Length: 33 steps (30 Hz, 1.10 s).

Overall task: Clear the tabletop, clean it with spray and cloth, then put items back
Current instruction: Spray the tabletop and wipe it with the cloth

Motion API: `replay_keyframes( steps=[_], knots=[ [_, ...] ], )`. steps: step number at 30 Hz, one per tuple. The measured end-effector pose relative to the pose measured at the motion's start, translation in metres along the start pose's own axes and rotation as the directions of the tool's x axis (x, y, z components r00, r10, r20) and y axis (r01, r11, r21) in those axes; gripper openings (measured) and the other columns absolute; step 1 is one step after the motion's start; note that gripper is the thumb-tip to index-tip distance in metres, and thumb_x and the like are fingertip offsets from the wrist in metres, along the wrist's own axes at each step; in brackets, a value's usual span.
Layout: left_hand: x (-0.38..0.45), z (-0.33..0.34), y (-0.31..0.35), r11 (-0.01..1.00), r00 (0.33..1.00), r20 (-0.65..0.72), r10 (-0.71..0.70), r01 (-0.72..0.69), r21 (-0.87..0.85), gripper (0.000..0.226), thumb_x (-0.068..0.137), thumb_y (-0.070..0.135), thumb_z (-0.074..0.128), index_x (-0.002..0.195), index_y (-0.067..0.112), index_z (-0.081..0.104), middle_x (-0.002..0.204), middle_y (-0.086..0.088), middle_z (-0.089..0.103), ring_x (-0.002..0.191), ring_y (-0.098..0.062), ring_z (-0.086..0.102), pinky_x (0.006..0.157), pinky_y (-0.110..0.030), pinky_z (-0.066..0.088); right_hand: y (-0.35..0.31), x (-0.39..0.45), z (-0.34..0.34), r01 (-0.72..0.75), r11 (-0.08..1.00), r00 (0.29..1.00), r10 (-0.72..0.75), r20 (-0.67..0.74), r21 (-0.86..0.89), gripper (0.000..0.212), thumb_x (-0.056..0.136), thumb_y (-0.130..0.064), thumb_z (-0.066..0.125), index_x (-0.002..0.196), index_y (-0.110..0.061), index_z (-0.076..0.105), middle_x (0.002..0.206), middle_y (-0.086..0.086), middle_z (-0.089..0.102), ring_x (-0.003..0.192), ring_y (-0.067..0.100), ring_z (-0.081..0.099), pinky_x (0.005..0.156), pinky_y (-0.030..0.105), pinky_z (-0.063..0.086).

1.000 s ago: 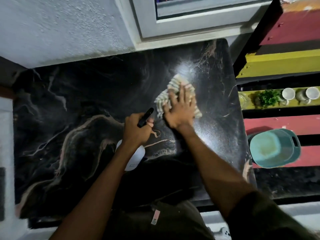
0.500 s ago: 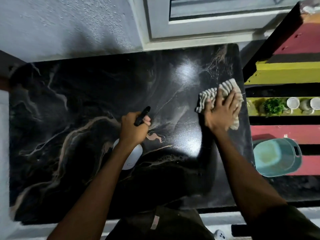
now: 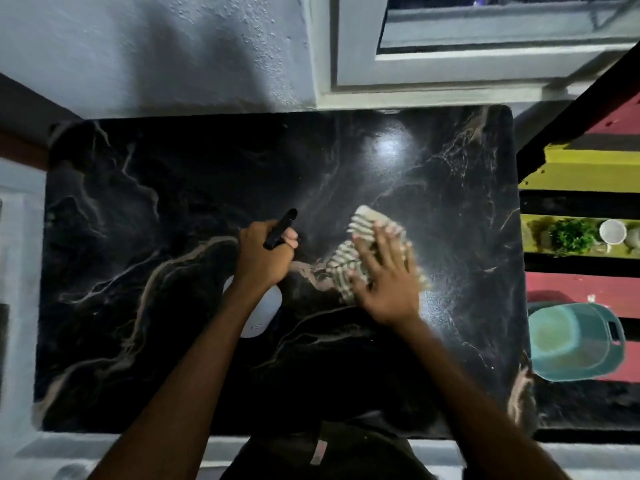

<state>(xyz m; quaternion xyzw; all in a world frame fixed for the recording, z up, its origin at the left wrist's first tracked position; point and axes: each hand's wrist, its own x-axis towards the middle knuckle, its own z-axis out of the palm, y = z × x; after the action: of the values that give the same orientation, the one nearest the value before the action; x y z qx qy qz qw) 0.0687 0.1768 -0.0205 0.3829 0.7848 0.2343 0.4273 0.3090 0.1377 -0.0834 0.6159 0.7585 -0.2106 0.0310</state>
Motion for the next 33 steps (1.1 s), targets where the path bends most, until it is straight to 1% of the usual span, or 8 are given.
replay_keyframes(
  steps=[6, 8, 13, 18, 21, 25, 28, 33],
  knots=[
    [-0.004, -0.007, -0.007, 0.999, 0.999, -0.039, -0.016, 0.014, -0.050, 0.027, 0.067, 0.014, 0.055, 0.075, 0.032, 0.073, 0.073, 0.002, 0.074, 0.071, -0.017, 0.073, 0.063, -0.046, 0.063, 0.048, 0.134, -0.069, -0.450, 0.888, 0.885, 0.458, -0.088, 0.091, 0.077, 0.093, -0.065, 0.013, 0.163, -0.031, 0.012, 0.171, 0.013, -0.002, 0.158, 0.033, -0.005, 0.125, 0.058, -0.001],
    [-0.010, -0.008, -0.009, 0.998, 0.998, -0.043, -0.036, 0.034, -0.057, 0.027, 0.067, 0.015, 0.053, 0.074, 0.033, 0.073, 0.073, 0.001, 0.075, 0.072, -0.019, 0.073, 0.064, -0.047, 0.063, 0.009, 0.180, -0.070, -0.389, 0.919, 0.917, 0.393, -0.068, 0.057, 0.076, 0.095, -0.065, 0.013, 0.163, -0.032, 0.009, 0.171, 0.012, -0.004, 0.158, 0.033, -0.007, 0.125, 0.058, -0.004],
    [-0.020, -0.025, -0.020, 0.997, 0.994, -0.086, -0.068, 0.065, -0.032, 0.014, 0.069, 0.021, 0.059, 0.070, 0.025, 0.072, 0.075, -0.004, 0.075, 0.072, -0.024, 0.073, 0.060, -0.053, 0.063, -0.116, 0.190, -0.036, 0.047, 0.999, 0.999, -0.046, 0.020, -0.023, 0.071, 0.098, -0.062, 0.021, 0.162, -0.033, 0.015, 0.171, 0.010, -0.001, 0.158, 0.033, -0.007, 0.124, 0.058, -0.007],
    [-0.041, -0.037, -0.031, 0.999, 0.989, -0.145, -0.037, 0.037, -0.003, 0.014, 0.070, 0.020, 0.059, 0.066, 0.026, 0.072, 0.074, 0.000, 0.075, 0.073, -0.022, 0.072, 0.065, -0.050, 0.063, -0.158, 0.114, 0.004, 0.429, 0.897, 0.899, -0.412, 0.149, -0.104, 0.077, 0.089, -0.059, 0.043, 0.160, -0.034, 0.026, 0.172, 0.007, 0.003, 0.158, 0.031, -0.005, 0.125, 0.056, 0.001],
    [-0.057, -0.043, -0.036, 1.000, 0.985, -0.172, 0.031, -0.030, 0.009, 0.017, 0.068, 0.017, 0.055, 0.067, 0.018, 0.072, 0.067, 0.004, 0.072, 0.066, -0.016, 0.069, 0.063, -0.038, 0.061, -0.144, 0.064, 0.017, 0.528, 0.845, 0.847, -0.516, 0.128, -0.084, 0.066, 0.095, -0.053, 0.031, 0.155, -0.028, 0.039, 0.171, 0.008, 0.012, 0.158, 0.028, 0.004, 0.126, 0.054, 0.005],
    [-0.079, -0.045, -0.045, 0.993, 0.982, -0.154, 0.107, -0.099, 0.058, 0.016, 0.070, 0.017, 0.053, 0.060, 0.013, 0.065, 0.058, -0.004, 0.066, 0.058, -0.022, 0.064, 0.054, -0.035, 0.051, -0.112, 0.004, 0.036, 0.557, 0.828, 0.829, -0.550, 0.099, -0.071, 0.066, 0.099, -0.053, 0.038, 0.160, -0.030, 0.029, 0.171, 0.004, 0.010, 0.159, 0.023, 0.007, 0.127, 0.052, 0.005],
    [-0.092, -0.042, -0.058, 0.997, 0.992, -0.111, 0.061, -0.056, 0.044, 0.023, 0.073, 0.019, 0.053, 0.071, 0.003, 0.070, 0.068, -0.021, 0.069, 0.065, -0.041, 0.066, 0.058, -0.052, 0.058, -0.094, -0.040, 0.050, 0.490, 0.870, 0.870, -0.485, 0.084, -0.050, 0.065, 0.100, -0.054, 0.036, 0.160, -0.029, 0.028, 0.172, 0.002, 0.009, 0.159, 0.021, 0.002, 0.126, 0.054, 0.005],
    [-0.128, -0.034, -0.078, 0.993, 0.991, -0.075, 0.113, -0.111, 0.036, 0.022, 0.068, 0.019, 0.050, 0.068, 0.010, 0.070, 0.070, -0.011, 0.073, 0.065, -0.031, 0.071, 0.061, -0.049, 0.062, -0.081, -0.119, 0.069, 0.310, 0.950, 0.951, -0.310, 0.003, -0.045, 0.059, 0.103, -0.049, 0.035, 0.158, -0.029, 0.033, 0.170, 0.001, 0.018, 0.158, 0.020, 0.009, 0.127, 0.049, 0.007]
  ],
)
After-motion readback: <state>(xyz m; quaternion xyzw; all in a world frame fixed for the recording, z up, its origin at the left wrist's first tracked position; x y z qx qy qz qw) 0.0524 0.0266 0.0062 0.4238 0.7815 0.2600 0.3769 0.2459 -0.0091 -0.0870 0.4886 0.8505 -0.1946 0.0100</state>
